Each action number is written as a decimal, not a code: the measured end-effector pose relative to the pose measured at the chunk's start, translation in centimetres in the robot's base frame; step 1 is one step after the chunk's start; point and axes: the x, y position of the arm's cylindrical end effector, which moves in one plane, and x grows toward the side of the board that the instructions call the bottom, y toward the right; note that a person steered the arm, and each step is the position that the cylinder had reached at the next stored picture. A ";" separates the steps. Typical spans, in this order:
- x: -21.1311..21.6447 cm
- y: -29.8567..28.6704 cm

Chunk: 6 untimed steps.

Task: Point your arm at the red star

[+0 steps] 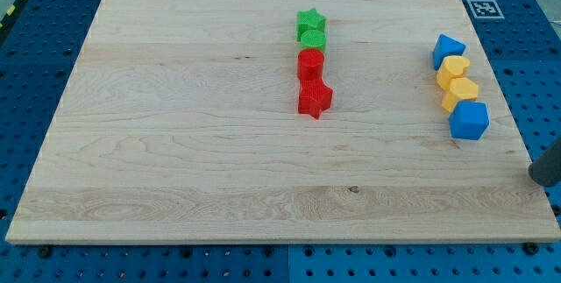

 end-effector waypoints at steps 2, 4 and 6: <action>-0.1 -4.9; -6.7 -16.2; -7.5 -21.3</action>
